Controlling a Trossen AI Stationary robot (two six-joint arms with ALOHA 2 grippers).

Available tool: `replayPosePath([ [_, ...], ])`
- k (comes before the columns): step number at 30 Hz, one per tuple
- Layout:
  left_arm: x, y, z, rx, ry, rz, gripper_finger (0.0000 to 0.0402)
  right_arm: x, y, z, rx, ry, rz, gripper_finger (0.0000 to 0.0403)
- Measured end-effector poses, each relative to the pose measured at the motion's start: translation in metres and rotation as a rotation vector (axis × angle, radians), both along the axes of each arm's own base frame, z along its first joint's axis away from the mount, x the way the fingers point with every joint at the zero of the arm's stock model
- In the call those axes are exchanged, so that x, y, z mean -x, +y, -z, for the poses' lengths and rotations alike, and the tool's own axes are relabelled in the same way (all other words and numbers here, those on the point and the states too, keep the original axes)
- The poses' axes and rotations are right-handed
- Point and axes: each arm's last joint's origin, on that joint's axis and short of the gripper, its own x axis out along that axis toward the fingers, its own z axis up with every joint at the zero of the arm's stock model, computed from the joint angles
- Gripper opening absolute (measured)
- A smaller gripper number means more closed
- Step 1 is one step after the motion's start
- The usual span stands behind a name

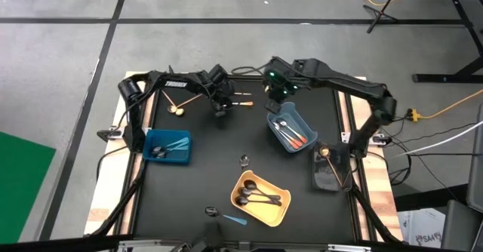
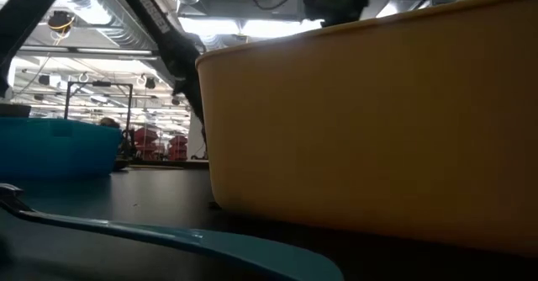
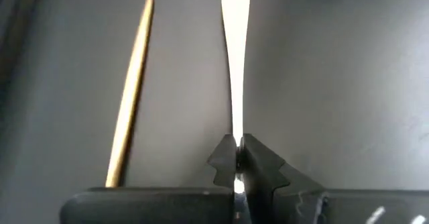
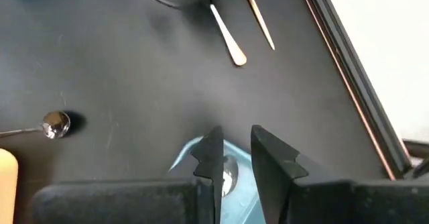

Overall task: Sort silverware by color (type)
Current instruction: Put the orange spoon into the gray bin

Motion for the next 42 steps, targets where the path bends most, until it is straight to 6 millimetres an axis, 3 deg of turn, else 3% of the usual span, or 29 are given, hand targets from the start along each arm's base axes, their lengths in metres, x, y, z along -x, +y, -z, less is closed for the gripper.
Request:
replayPosePath([
  [5,-0.009,-0.017,-0.035,-0.069,-0.094,0.054,0.0004,0.026,0.008,0.009,0.029,0.016,0.072,0.0065],
  [11,-0.027,-0.052,-0.066,-0.199,-0.192,0.190,0.0004,0.046,0.012,-0.001,0.102,-0.013,0.115,0.0065],
  [18,-0.051,-0.093,-0.071,-0.403,-0.184,0.304,0.0004,0.029,0.013,-0.001,-0.040,-0.169,0.046,0.0065],
  [26,-0.068,-0.130,-0.078,-0.634,-0.190,0.378,0.0004,0.006,0.011,0.023,-0.264,-0.171,-0.016,0.0065],
  [34,-0.075,-0.146,-0.085,-0.740,-0.223,0.358,0.0004,-0.004,0.010,0.038,-0.359,-0.142,-0.049,0.0065],
  [42,-0.079,-0.150,-0.091,-0.801,-0.266,0.322,0.0004,-0.004,0.010,0.040,-0.353,-0.132,-0.044,0.0065],
])
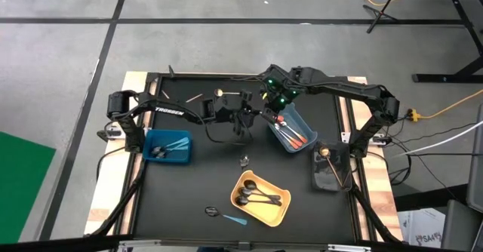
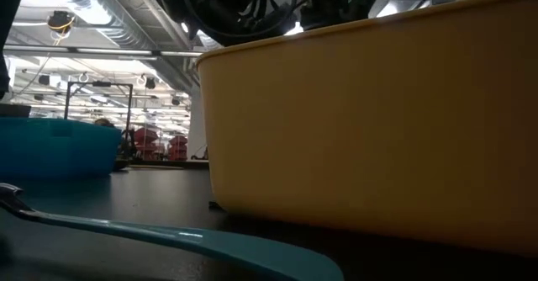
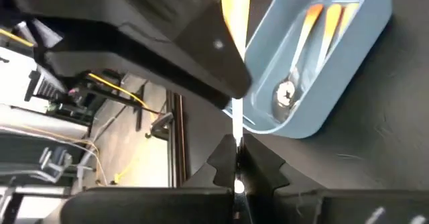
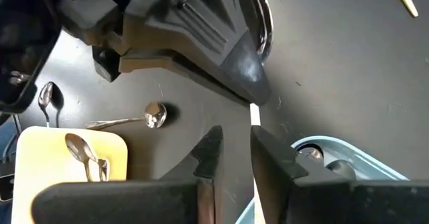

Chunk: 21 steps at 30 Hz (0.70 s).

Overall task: Sort silverware by color (type)
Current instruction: Put the orange spoon into the gray bin

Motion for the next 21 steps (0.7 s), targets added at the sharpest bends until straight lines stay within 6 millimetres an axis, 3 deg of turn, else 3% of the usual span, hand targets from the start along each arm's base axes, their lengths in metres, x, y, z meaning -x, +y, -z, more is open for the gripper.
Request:
replayPosePath([
  [21,-0.0037,-0.0031,-0.0079,-0.040,-0.080,-0.026,0.0005,0.0012,-0.0008,0.0008,0.033,0.024,0.018,0.0065],
])
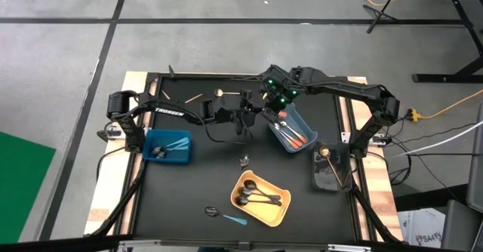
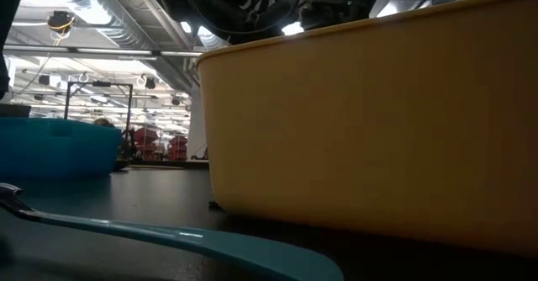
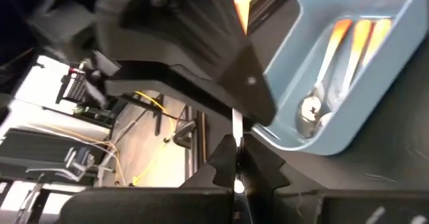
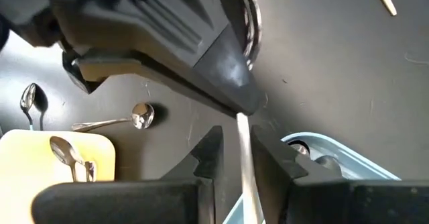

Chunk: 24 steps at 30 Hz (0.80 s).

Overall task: Sort silverware by color (type)
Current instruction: Put the orange spoon into the gray bin

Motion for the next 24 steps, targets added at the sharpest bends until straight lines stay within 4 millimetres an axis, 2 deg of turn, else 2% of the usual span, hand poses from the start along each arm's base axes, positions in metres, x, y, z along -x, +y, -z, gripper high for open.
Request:
replayPosePath([
  [6,-0.0003,0.0004,-0.0009,-0.002,-0.010,-0.002,0.0005,0.0009,0.0000,0.0005,0.005,0.012,0.004,0.0056],
  [12,-0.0002,0.0003,-0.0007,-0.067,0.022,0.027,0.0005,0.0010,0.0000,0.0005,0.006,0.013,0.003,0.0006],
  [19,-0.0002,0.0003,-0.0009,-0.092,0.032,0.037,0.0008,0.0009,0.0000,0.0005,0.006,0.013,0.003,0.0003],
  [24,-0.0002,0.0003,-0.0009,-0.090,0.031,0.036,0.0028,0.0008,-0.0003,0.0005,0.014,0.014,0.007,0.0002],
])
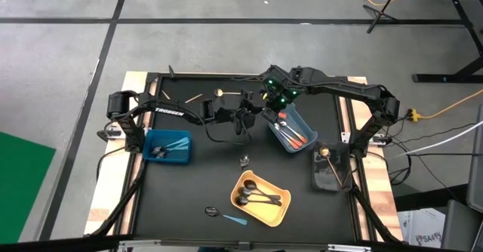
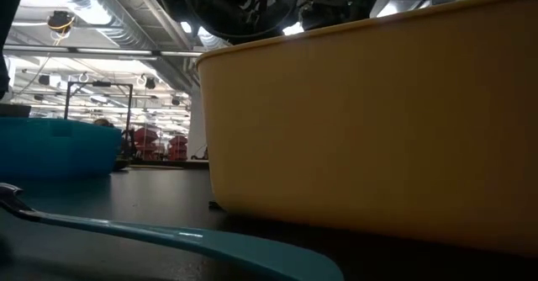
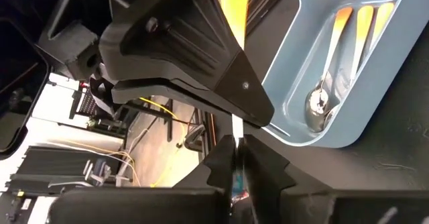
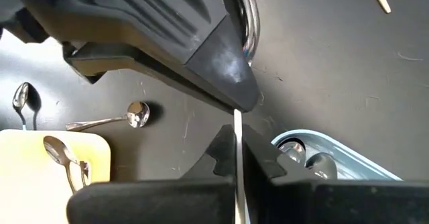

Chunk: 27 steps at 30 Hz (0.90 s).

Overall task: Sort silverware by color (type)
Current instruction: Put the orange spoon into the gray bin

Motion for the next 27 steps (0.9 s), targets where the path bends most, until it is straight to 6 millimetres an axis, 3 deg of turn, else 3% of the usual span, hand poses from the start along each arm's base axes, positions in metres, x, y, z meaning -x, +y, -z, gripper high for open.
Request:
replayPosePath([
  [7,0.000,0.000,0.000,0.002,0.000,-0.001,0.0066,0.003,-0.001,0.002,0.033,0.049,0.024,0.0001],
  [16,0.000,0.000,0.000,0.029,-0.009,-0.016,0.0080,0.020,0.005,0.008,0.118,0.286,0.096,0.0000],
  [21,0.000,0.000,0.000,0.030,-0.009,-0.019,0.0080,0.025,0.024,0.005,0.141,0.340,0.114,0.0000],
  [27,0.000,-0.001,0.001,0.029,0.001,-0.011,0.0080,0.041,0.051,0.024,0.167,0.410,0.209,0.0000],
])
